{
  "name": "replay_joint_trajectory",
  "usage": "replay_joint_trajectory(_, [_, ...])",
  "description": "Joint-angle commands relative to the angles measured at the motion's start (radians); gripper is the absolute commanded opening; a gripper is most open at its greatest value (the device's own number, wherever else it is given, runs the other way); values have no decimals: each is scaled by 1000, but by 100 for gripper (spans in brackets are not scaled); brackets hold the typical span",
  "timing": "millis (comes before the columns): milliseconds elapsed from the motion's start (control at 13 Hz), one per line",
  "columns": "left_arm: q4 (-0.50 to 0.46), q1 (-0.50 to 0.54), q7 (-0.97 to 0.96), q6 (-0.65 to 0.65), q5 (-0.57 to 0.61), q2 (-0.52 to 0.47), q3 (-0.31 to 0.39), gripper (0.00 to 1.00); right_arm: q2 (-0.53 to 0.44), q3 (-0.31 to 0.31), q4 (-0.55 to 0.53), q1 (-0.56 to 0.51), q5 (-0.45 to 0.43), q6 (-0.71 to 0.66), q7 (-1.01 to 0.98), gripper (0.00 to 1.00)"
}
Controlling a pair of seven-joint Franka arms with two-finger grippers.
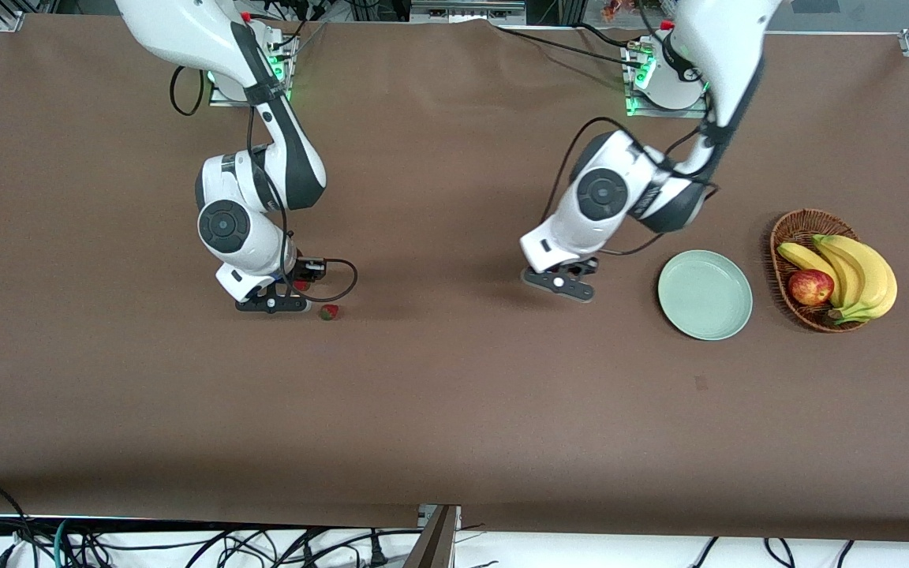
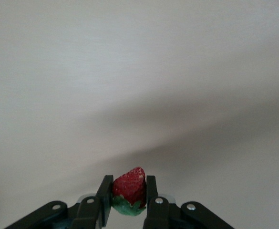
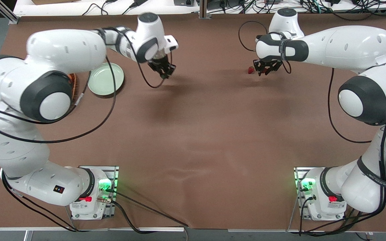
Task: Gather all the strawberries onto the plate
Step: 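Carry the strawberry to the plate with the left gripper while the right gripper lifts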
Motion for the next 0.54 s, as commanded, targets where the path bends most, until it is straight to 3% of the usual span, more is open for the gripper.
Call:
replay_joint_trajectory(0, [34,121,266,-189,16,-69,-9,5,-1,13,105,27,17,-98,110,24])
replay_joint_trajectory(153, [91,230,535,-305,15,-71,-9,5,64,66,238,57,17,-135,283,24])
replay_joint_trajectory(460, [96,415,990,-314,5,-34,-9,6,248,161,482,125,13,-128,618,24])
